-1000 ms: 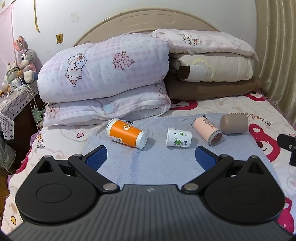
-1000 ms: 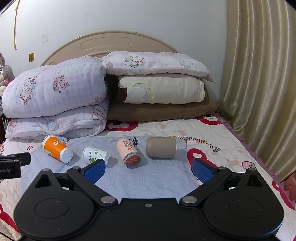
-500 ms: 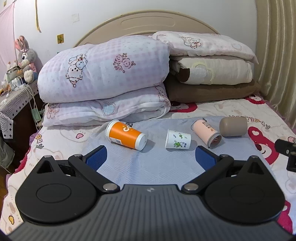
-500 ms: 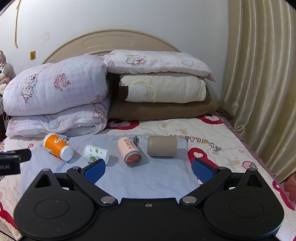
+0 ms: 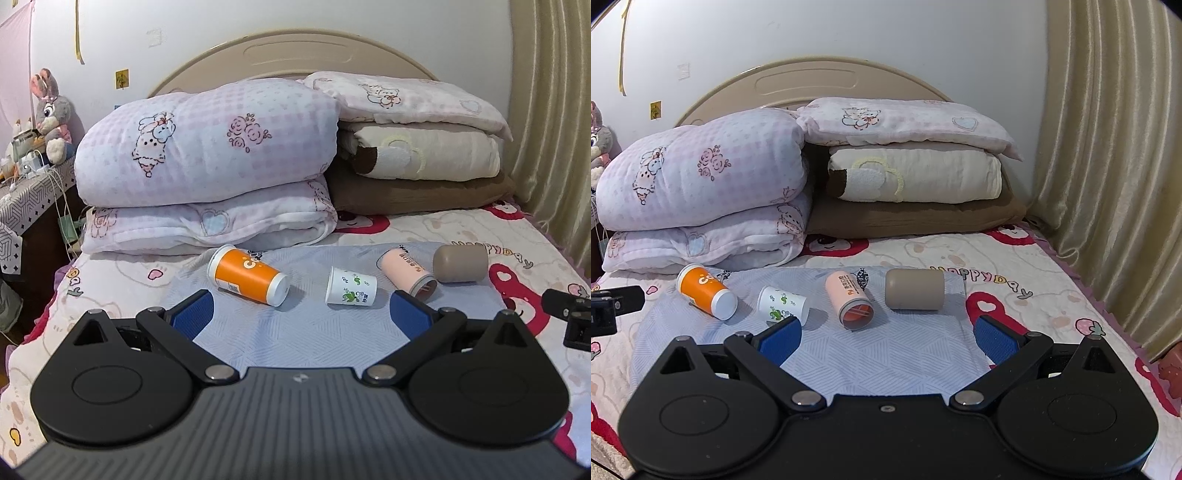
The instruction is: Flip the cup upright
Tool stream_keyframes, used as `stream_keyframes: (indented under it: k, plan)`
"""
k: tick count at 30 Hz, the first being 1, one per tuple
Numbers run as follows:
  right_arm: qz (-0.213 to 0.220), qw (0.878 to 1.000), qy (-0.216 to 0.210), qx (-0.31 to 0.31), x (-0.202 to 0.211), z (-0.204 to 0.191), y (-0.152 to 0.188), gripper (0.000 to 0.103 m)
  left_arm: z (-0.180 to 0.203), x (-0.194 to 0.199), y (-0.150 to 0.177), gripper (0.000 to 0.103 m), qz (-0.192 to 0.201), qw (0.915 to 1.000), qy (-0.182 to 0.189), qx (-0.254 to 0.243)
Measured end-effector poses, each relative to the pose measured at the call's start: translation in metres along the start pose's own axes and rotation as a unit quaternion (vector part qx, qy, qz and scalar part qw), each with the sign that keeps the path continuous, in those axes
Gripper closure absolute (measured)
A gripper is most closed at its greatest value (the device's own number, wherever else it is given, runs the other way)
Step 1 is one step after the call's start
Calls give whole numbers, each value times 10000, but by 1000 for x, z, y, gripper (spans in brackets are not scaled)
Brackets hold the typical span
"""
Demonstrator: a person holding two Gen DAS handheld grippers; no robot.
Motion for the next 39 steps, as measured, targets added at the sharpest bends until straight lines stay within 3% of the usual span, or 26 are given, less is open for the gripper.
stream_keyframes:
  k: [9,15,21,25,28,32,36,39]
  plan:
    - [-13,10000,-15,-1,-1,1,1,1,1,-3,3,0,-82,10000,29,-27]
    - [-42,10000,-43,-1,-2,0,2,1,4,-6,6,0,-191,9995,257,81]
    - [-83,9999,-53,29,-4,-1,3,1,5,-13,10,0,-202,9997,148,-20]
    - [-201,9991,-369,-111,-16,-3,5,1,2,-33,14,0,-517,9986,39,74]
    - [-282,9968,-712,-234,-28,-2,6,1,3,-52,7,0,-768,9968,206,28]
    - [-74,9902,-1205,-696,-44,10,4,1,19,-76,-13,0,-793,9941,380,-632]
    - [-334,9854,-1037,-1308,-74,30,13,1,41,-103,-27,0,-681,9889,597,-1180]
    - [-860,9618,-1348,-2223,-106,48,24,1,63,-127,-35,0,-645,9827,967,-1439]
Point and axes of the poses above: each gripper's, at about its wrist camera, not at the fingertips, and x roughly against the way its jaws point, z to its right, y to its underside, the point moved 6 cm from there along -x, roughly the way its jaws point, and after that the axes turned 6 degrees about x, right-handed, at the moved point
